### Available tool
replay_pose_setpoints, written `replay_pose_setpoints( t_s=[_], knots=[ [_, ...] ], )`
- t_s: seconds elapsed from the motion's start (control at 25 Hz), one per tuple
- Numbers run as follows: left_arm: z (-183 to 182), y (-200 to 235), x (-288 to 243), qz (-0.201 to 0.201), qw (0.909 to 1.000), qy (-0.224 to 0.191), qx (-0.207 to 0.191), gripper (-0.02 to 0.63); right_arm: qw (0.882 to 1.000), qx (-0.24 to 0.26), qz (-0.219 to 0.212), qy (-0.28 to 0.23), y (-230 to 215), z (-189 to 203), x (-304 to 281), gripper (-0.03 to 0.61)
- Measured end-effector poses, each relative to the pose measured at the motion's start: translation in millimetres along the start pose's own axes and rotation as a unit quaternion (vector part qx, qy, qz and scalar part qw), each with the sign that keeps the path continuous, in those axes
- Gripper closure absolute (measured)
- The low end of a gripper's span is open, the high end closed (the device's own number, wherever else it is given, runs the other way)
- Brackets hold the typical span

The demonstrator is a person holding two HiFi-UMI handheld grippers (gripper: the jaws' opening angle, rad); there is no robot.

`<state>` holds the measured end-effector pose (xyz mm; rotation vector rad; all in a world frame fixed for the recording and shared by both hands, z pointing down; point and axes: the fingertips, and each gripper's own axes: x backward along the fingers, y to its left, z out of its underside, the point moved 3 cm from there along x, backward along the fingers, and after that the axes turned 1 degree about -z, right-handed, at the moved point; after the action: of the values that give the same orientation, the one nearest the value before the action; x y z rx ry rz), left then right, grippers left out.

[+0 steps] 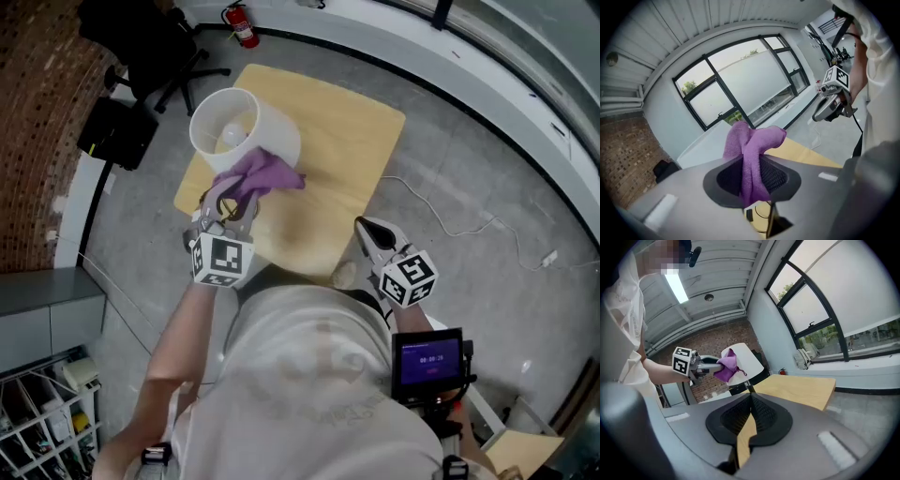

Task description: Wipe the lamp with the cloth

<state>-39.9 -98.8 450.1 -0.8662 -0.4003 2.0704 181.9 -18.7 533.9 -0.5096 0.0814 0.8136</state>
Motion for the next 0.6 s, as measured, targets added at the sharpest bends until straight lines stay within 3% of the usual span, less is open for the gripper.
replay_pose_setpoints(
  t_s=[0.2,0.32,0.44,0.6],
  knots=[
    [30.1,-25.7,-2.7,0.045,0.9977,0.043,0.027,0.523,1.000,0.003,-0.003,0.003,2.6,2.1,-2.9,0.565],
    [37.7,-25.6,6.4,0.048,0.9970,0.043,0.043,0.523,1.000,0.005,-0.003,0.004,8.1,2.5,-6.8,0.565],
    [24.2,-2.2,27.9,0.001,0.9982,-0.007,0.059,0.523,1.000,0.009,-0.007,0.007,15.0,1.9,-14.0,0.565],
    [-13.8,37.5,60.3,-0.065,0.9909,-0.091,0.076,0.523,1.000,0.017,-0.018,0.013,24.3,-2.6,-29.5,0.565]
  ],
)
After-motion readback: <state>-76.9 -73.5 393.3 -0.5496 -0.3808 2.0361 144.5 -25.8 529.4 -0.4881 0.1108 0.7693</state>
